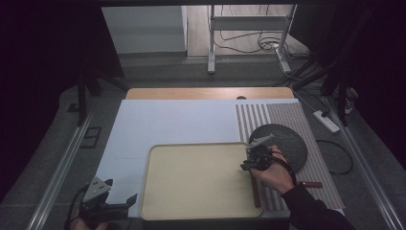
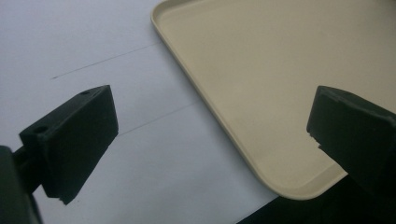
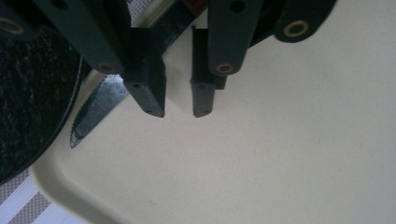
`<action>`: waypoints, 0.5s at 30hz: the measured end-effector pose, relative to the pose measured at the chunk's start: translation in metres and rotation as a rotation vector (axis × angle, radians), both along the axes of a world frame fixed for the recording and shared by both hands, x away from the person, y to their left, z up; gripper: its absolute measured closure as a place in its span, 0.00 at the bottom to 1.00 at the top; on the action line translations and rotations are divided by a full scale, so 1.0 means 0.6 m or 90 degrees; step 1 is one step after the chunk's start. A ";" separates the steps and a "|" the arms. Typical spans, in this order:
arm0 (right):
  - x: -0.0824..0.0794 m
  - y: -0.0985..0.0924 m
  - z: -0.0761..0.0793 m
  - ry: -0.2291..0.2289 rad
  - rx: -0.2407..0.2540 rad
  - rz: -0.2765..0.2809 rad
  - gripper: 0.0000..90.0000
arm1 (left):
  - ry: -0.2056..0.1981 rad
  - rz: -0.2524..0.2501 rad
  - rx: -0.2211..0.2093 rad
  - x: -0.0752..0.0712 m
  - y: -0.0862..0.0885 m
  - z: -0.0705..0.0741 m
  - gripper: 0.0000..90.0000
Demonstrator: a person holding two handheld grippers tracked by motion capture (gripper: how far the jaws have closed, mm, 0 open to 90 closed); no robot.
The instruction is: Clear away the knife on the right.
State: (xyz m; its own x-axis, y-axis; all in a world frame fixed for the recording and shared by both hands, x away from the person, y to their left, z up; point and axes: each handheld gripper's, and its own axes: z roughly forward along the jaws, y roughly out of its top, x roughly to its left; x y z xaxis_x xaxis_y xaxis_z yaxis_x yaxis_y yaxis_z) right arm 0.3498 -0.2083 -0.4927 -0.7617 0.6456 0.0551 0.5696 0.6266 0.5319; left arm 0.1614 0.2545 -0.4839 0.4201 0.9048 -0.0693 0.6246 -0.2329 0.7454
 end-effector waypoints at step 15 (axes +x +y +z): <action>-0.010 -0.004 0.014 -0.061 0.029 -0.018 0.33 | 0.000 0.000 0.000 0.000 0.000 0.000 0.02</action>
